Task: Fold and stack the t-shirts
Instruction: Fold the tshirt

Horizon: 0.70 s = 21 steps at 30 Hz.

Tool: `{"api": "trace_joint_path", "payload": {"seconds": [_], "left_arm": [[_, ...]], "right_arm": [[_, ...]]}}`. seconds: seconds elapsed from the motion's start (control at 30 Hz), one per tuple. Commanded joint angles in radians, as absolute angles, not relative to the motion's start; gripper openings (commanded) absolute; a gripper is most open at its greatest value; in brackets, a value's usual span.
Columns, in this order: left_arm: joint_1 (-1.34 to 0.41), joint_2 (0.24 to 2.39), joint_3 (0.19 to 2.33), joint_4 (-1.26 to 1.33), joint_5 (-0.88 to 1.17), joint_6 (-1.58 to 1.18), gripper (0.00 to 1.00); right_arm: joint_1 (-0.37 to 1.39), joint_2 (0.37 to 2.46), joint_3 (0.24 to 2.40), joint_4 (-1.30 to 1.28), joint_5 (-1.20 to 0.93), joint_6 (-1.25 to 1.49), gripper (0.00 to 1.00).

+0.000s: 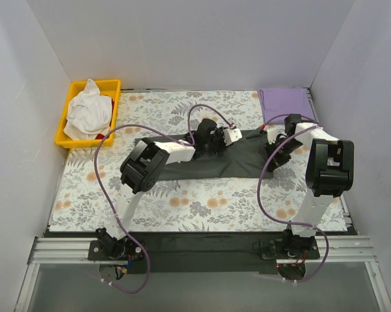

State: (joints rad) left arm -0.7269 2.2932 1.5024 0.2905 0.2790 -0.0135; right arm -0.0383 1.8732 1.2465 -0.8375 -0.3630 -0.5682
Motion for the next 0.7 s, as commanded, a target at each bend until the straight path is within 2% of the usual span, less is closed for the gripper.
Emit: {"api": "trace_joint_path", "payload": {"seconds": [0.0, 0.17, 0.27, 0.47, 0.67], "left_arm": [[-0.672, 2.127, 1.542, 0.139, 0.343, -0.187, 0.29], [-0.556, 1.976, 1.563, -0.154, 0.492, -0.36, 0.34], [-0.465, 1.925, 1.574, -0.375, 0.554, -0.359, 0.38], [-0.347, 1.946, 1.605, -0.739, 0.448, -0.215, 0.34], [-0.288, 1.986, 1.542, -0.753, 0.304, -0.138, 0.28]], "right_arm": [[-0.041, 1.838, 1.285, -0.857, -0.393, -0.569, 0.06], [-0.026, 1.755, 1.335, -0.862, -0.405, -0.564, 0.06], [0.027, 1.701, 1.324, -0.861, -0.364, -0.565, 0.07], [0.178, 1.697, 1.284, -0.832, -0.235, -0.539, 0.06], [0.227, 1.746, 1.333, -0.824, -0.192, -0.497, 0.06]]}}
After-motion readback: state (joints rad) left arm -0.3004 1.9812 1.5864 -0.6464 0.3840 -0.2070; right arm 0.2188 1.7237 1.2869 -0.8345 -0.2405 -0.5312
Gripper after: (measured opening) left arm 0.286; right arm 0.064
